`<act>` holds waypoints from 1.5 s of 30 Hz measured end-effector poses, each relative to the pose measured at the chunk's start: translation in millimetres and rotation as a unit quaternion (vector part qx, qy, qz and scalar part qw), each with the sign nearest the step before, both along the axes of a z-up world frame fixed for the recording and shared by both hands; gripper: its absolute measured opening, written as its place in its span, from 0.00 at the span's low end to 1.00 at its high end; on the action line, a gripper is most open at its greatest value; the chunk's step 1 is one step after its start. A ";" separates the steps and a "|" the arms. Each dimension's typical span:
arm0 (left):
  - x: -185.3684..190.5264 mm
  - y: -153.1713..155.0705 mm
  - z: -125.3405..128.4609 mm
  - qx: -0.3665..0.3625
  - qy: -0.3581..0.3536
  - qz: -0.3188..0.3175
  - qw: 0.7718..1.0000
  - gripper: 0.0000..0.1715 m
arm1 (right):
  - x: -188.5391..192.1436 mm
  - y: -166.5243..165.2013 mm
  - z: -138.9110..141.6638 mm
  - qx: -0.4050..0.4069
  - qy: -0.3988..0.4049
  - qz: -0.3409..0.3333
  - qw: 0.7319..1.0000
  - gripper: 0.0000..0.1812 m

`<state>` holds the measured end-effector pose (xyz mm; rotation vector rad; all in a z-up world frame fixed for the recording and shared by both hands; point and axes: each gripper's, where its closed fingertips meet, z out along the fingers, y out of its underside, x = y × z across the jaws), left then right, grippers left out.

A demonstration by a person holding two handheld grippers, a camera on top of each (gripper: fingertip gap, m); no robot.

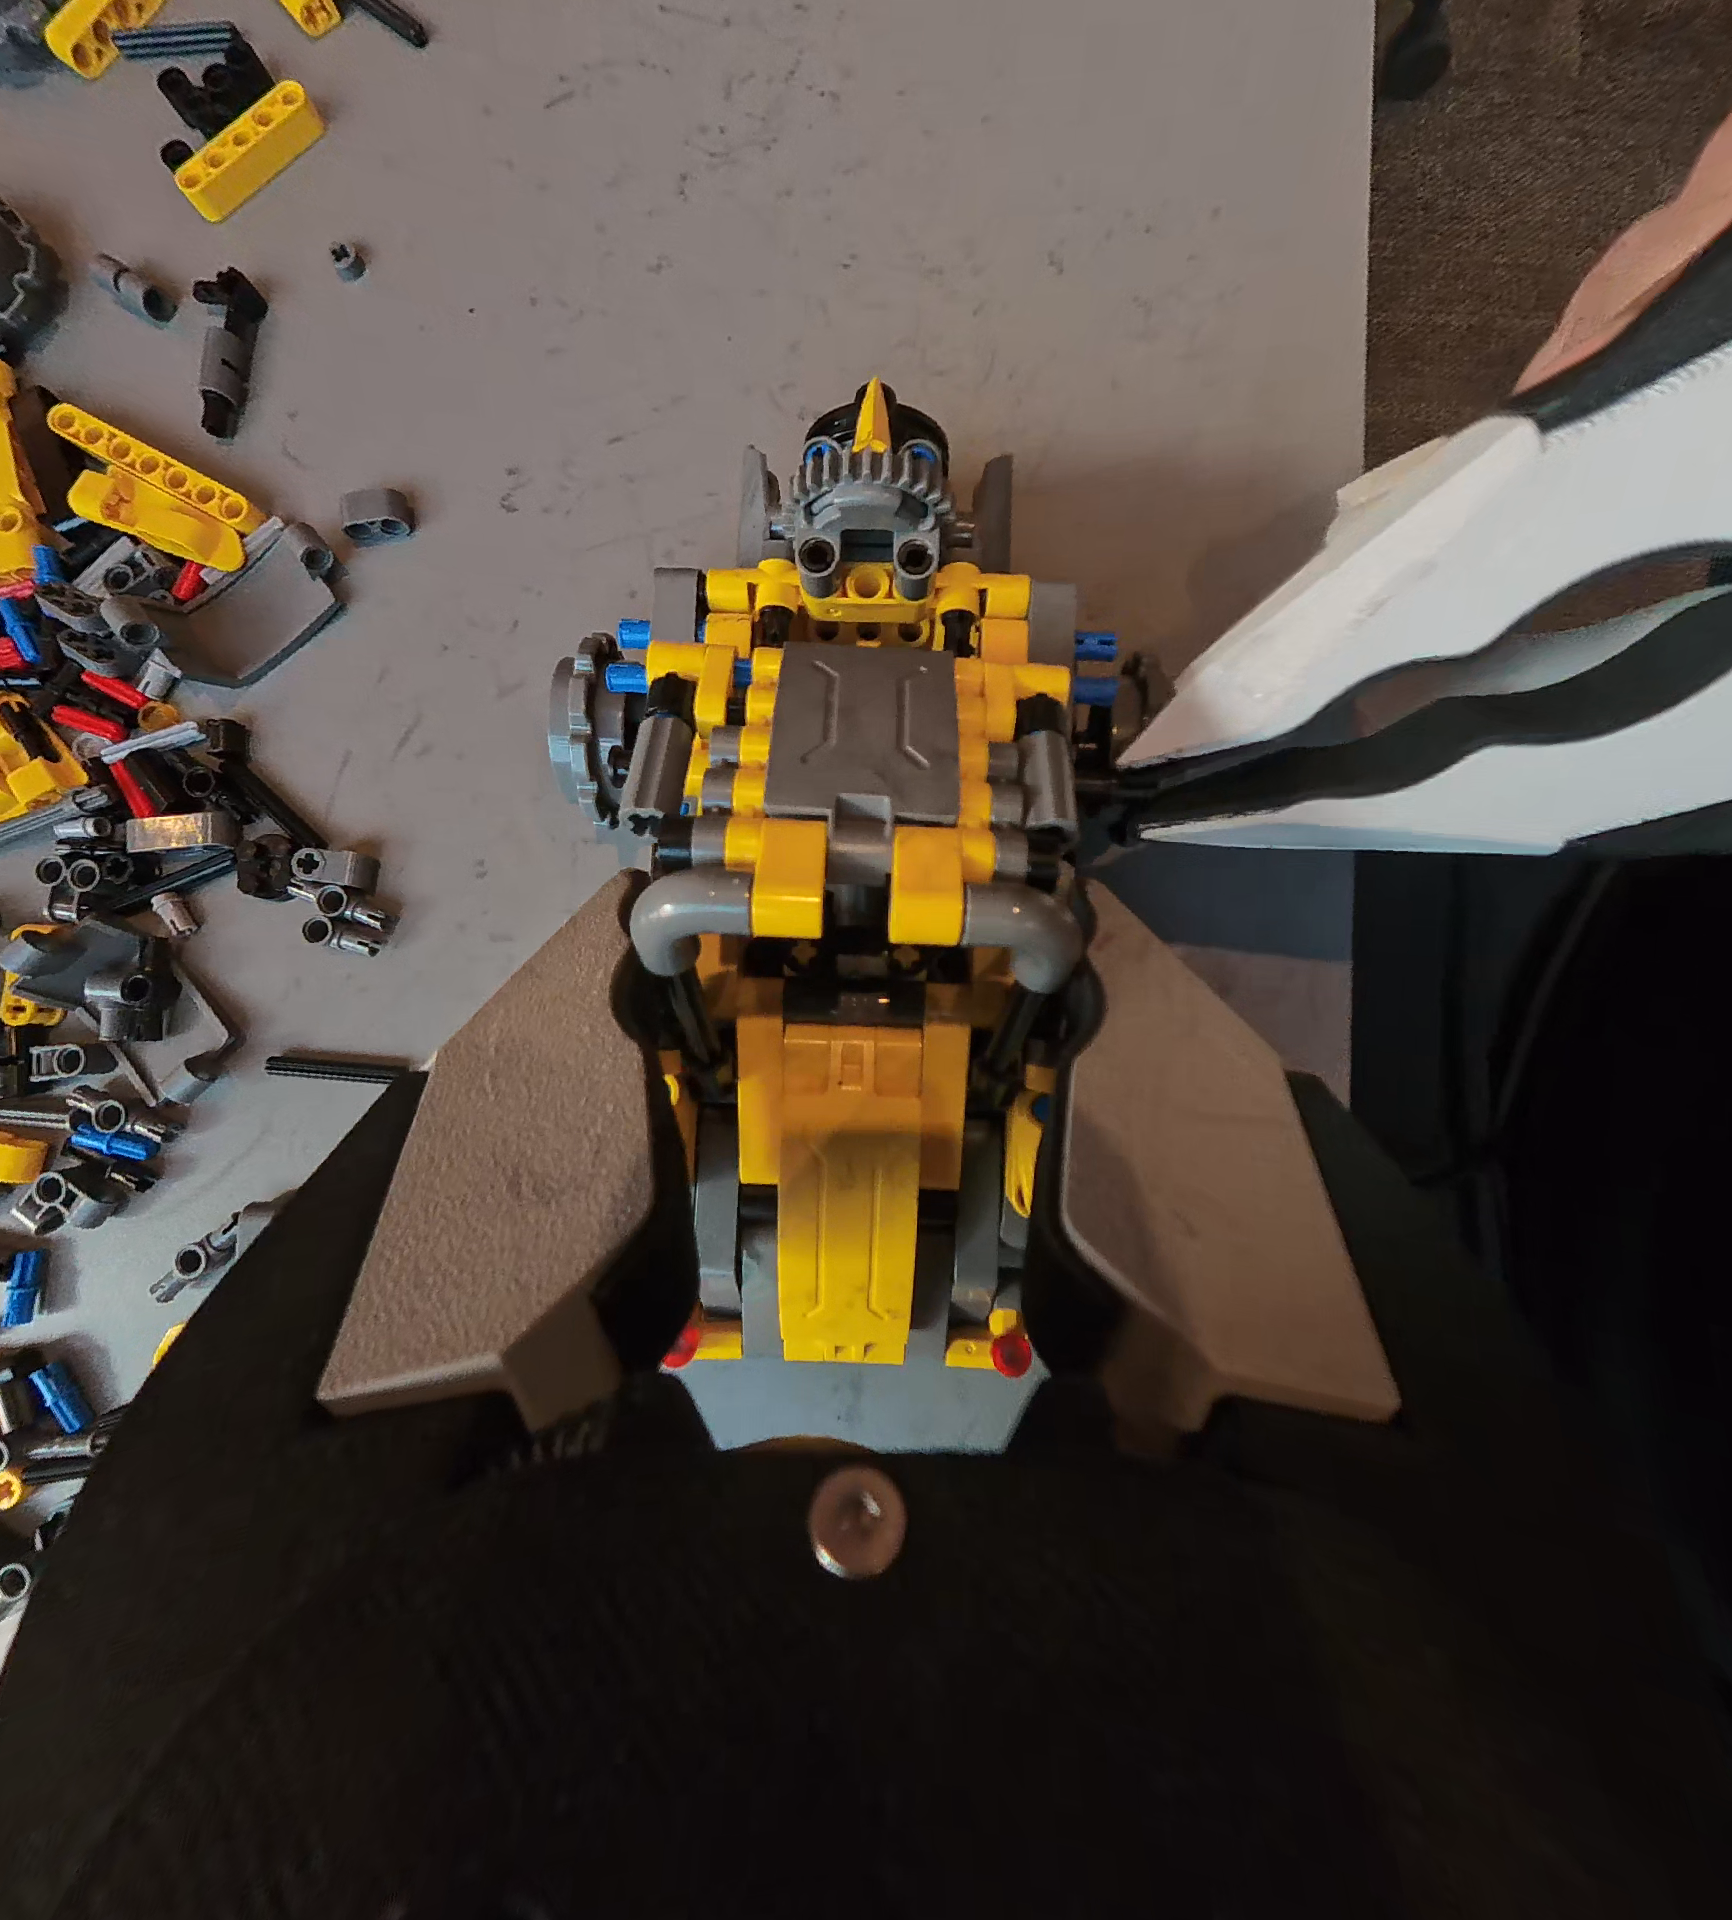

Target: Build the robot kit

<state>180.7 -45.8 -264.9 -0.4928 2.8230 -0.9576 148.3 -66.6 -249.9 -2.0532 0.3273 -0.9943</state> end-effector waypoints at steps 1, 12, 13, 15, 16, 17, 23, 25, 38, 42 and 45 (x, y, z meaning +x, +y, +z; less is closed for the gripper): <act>0.0 0.1 0.0 0.002 0.000 0.000 1.000 0.44 | 0.1 0.3 0.5 -0.010 -0.016 -0.001 1.000 0.00; 7.3 -2.6 2.0 -0.018 -0.004 0.031 0.999 0.44 | 7.4 -2.5 4.3 0.106 0.063 0.013 0.992 0.01; 8.0 -4.8 2.4 -0.019 -0.006 0.032 0.999 0.44 | 7.2 -4.5 4.0 0.090 0.041 0.008 0.995 0.01; 8.4 -8.2 4.6 -0.035 -0.006 0.033 0.999 0.46 | 2.8 -6.8 5.1 0.077 0.016 0.007 0.997 0.01; 10.6 -6.9 4.8 -0.040 -0.009 0.040 0.998 0.54 | -0.3 -6.9 5.9 0.080 0.014 0.012 0.997 0.01; 10.7 -6.1 5.7 -0.049 -0.010 0.042 0.998 0.57 | -2.9 -7.1 7.1 0.082 0.008 0.017 0.996 0.01; -2.0 -6.6 11.9 -0.070 -0.044 0.032 0.996 0.46 | -10.5 -9.3 11.3 0.128 0.033 0.023 0.991 0.00; -3.2 -6.1 9.8 -0.059 -0.051 0.029 0.997 0.48 | -10.5 -9.9 8.0 0.123 0.052 0.023 0.991 0.00; -1.1 -7.5 4.6 -0.028 -0.039 0.018 0.999 0.47 | -1.4 -10.6 -3.2 0.108 0.085 0.013 0.990 0.04; 0.2 -8.5 3.7 -0.022 -0.034 0.018 0.999 0.48 | -0.3 -8.9 -2.9 0.131 0.114 0.017 0.985 0.04; 2.1 -9.5 3.3 -0.019 -0.041 0.021 0.999 0.48 | 1.2 -9.5 -1.3 0.156 0.129 0.021 0.979 0.03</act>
